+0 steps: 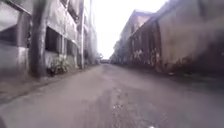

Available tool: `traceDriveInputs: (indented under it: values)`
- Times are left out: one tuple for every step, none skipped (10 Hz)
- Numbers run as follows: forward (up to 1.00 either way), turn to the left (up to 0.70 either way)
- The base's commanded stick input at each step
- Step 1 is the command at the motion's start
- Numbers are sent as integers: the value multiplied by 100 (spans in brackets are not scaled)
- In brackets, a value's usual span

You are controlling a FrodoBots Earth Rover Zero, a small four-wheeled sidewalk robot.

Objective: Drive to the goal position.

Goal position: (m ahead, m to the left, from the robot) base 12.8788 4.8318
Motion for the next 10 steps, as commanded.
traceDriveInputs:
  values:
    - [50, 0]
    - [50, 0]
    - [50, 0]
    - [50, 0]
    - [50, 0]
    - [50, 0]
    - [50, 0]
    - [50, 0]
    - [50, 0]
    - [50, 0]
